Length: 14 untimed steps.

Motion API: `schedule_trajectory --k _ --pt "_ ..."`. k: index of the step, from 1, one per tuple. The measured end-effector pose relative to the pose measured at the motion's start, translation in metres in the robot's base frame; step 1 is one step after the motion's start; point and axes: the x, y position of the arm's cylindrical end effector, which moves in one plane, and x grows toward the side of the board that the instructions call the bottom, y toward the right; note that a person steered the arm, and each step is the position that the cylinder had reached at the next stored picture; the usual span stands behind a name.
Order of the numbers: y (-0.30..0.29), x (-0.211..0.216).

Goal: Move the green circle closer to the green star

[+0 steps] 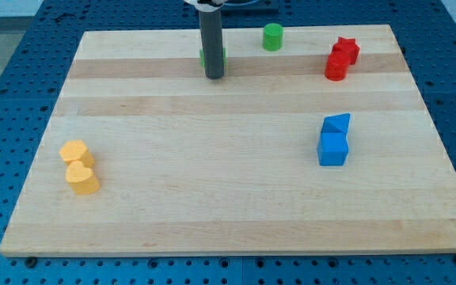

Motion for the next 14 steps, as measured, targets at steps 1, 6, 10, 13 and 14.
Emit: schedule_trajectory --k 1,6,10,13,14 --pt "0.000 -0.005" --pt "-0.013 -0.115" --pt "0.097 -0.116" --pt "0.145 -0.116" --pt "0.140 -0.114"
